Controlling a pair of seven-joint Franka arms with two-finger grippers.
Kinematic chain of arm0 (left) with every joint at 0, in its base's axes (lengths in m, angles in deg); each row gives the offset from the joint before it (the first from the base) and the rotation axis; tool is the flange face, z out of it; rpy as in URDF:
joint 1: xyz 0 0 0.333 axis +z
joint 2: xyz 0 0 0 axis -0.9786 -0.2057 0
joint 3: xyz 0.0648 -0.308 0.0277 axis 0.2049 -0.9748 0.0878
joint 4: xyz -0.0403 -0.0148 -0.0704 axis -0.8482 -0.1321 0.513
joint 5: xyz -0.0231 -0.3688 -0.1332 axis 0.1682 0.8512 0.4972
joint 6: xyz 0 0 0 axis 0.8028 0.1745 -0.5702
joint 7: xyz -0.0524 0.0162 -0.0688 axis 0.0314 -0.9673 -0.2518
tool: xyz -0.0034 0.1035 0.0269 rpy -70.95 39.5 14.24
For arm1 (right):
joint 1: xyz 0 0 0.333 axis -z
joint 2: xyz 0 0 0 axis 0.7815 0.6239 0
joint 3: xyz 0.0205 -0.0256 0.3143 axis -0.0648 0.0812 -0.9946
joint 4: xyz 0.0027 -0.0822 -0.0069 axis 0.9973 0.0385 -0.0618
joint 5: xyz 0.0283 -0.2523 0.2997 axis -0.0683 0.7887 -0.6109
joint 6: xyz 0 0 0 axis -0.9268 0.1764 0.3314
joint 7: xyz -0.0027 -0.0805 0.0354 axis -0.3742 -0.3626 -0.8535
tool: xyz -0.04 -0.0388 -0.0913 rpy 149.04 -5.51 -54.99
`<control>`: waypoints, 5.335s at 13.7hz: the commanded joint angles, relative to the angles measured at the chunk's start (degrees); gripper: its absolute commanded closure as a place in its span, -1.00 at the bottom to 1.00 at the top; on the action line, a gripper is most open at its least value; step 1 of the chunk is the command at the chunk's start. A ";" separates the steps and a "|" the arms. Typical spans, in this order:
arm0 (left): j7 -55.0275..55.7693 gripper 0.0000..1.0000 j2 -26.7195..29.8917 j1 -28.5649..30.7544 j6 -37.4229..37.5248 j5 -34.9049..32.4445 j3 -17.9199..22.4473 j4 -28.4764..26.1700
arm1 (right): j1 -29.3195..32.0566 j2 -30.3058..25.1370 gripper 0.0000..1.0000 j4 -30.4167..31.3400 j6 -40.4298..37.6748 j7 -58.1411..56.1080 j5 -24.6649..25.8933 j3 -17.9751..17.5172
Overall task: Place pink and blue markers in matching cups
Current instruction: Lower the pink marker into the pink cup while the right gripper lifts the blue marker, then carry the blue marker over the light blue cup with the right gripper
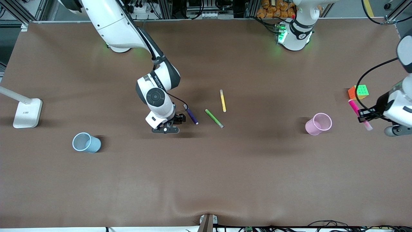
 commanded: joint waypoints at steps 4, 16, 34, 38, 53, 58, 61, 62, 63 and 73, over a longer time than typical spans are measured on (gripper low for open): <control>5.21 1.00 9.70 0.38 -19.06 -0.77 0.29 -22.81 | -0.25 -2.25 -1.00 4.96 2.97 1.98 0.30 0.17; 2.17 1.00 11.64 4.95 -42.97 -1.12 -0.41 -36.88 | 1.33 -2.07 1.00 4.43 3.15 2.16 0.30 0.17; -10.95 1.00 2.93 5.48 -64.34 -0.51 -0.50 -44.87 | 10.11 -8.84 1.00 -11.11 -16.60 -16.20 -4.33 -0.10; -11.39 1.00 3.28 5.65 -64.34 -0.51 -0.50 -45.84 | 14.86 -8.93 1.00 -17.61 -27.68 -24.28 -11.12 0.08; -11.30 0.96 -0.49 5.21 -64.43 -1.12 -0.50 -43.91 | 29.27 -9.45 1.00 -23.96 -40.52 -58.20 -22.72 -0.01; -11.30 0.21 -2.17 5.13 -64.43 -1.12 -0.50 -42.69 | 34.02 -9.19 1.00 -23.96 -40.71 -76.83 -26.32 0.17; -11.39 -1.00 -1.99 5.30 -64.43 -1.12 -0.59 -41.11 | 36.31 -9.19 1.00 -23.34 -40.44 -87.01 -27.46 0.17; -11.56 -1.00 -1.99 5.21 -64.43 -1.21 -0.59 -39.97 | 36.92 -9.19 1.00 -23.25 -40.53 -90.18 -27.90 0.17; -11.74 -1.00 -1.90 5.21 -64.34 -1.21 -0.59 -39.17 | 37.36 -9.54 1.00 -22.73 -40.71 -92.48 -27.91 0.17; -15.08 -1.00 -0.76 5.39 -32.93 -0.42 -3.84 -18.10 | 43.52 -7.18 1.00 -22.11 -36.06 -119.53 -35.02 0.17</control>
